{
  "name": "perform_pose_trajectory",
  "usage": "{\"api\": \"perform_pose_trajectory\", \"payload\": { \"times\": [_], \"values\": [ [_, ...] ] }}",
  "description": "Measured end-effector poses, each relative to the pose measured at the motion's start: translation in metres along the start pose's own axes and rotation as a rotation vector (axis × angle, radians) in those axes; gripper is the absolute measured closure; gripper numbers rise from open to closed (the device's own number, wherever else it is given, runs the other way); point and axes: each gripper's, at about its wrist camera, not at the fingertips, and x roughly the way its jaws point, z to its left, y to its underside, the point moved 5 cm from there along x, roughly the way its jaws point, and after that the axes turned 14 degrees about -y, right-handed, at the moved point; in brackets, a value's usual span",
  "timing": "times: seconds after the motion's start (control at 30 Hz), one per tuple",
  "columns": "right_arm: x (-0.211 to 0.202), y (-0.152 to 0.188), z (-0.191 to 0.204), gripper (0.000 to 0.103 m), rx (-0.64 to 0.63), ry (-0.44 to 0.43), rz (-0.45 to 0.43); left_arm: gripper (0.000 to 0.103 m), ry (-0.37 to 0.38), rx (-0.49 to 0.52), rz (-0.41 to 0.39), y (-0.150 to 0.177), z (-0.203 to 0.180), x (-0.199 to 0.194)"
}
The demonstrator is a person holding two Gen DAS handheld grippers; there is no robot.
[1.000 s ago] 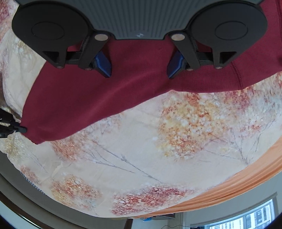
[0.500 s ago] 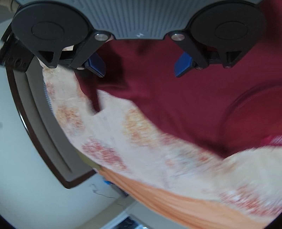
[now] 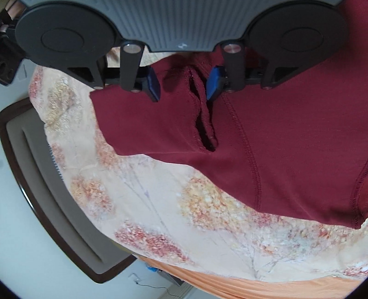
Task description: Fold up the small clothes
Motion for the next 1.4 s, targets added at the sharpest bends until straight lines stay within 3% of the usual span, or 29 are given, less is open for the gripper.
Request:
{"api": "perform_pose_trajectory", "payload": {
  "times": [0.1, 0.17, 0.2, 0.33, 0.43, 0.57, 0.67, 0.77, 0.83, 0.97, 1.07, 1.17, 1.27, 1.33, 1.4],
  "values": [
    [-0.008, 0.007, -0.005, 0.065, 0.019, 0.002, -0.001, 0.074, -0.015, -0.037, -0.002, 0.0, 0.006, 0.004],
    [-0.009, 0.011, -0.004, 0.065, 0.022, -0.004, 0.003, 0.09, -0.01, -0.056, 0.003, -0.001, 0.008, 0.005],
    [-0.008, 0.012, -0.003, 0.065, 0.024, -0.007, 0.005, 0.093, -0.003, -0.057, 0.001, -0.002, 0.009, 0.004],
    [-0.008, 0.012, 0.001, 0.065, 0.045, -0.016, -0.007, 0.099, 0.063, -0.078, -0.079, -0.008, 0.004, -0.017],
    [-0.011, 0.008, 0.006, 0.065, 0.049, -0.016, -0.026, 0.099, 0.067, -0.141, -0.177, -0.01, 0.022, -0.057],
    [-0.014, 0.004, 0.014, 0.065, 0.039, -0.022, -0.028, 0.099, -0.021, -0.25, -0.321, -0.005, 0.087, -0.131],
    [-0.01, 0.003, 0.017, 0.061, 0.039, -0.024, -0.019, 0.099, -0.183, -0.345, -0.399, 0.013, 0.16, -0.189],
    [0.002, 0.002, 0.023, 0.061, 0.04, -0.039, -0.006, 0.099, -0.305, -0.471, -0.399, 0.041, 0.226, -0.22],
    [0.014, 0.002, 0.028, 0.061, 0.036, -0.052, 0.009, 0.099, -0.358, -0.502, -0.399, 0.055, 0.251, -0.233],
    [0.04, -0.005, 0.038, 0.061, 0.035, -0.081, 0.034, 0.099, -0.39, -0.562, -0.423, 0.076, 0.283, -0.262],
    [0.056, -0.014, 0.049, 0.061, 0.022, -0.098, 0.038, 0.099, -0.401, -0.594, -0.408, 0.09, 0.295, -0.264],
    [0.069, -0.019, 0.057, 0.058, 0.015, -0.109, 0.042, 0.099, -0.413, -0.61, -0.291, 0.1, 0.31, -0.239],
    [0.078, -0.02, 0.062, 0.058, 0.009, -0.111, 0.056, 0.097, -0.478, -0.577, -0.219, 0.107, 0.316, -0.221],
    [0.082, -0.022, 0.065, 0.058, 0.007, -0.114, 0.06, 0.095, -0.485, -0.577, -0.228, 0.107, 0.315, -0.225],
    [0.083, -0.028, 0.063, 0.057, 0.013, -0.121, 0.045, 0.088, -0.538, -0.568, -0.275, 0.105, 0.308, -0.242]
  ]
}}
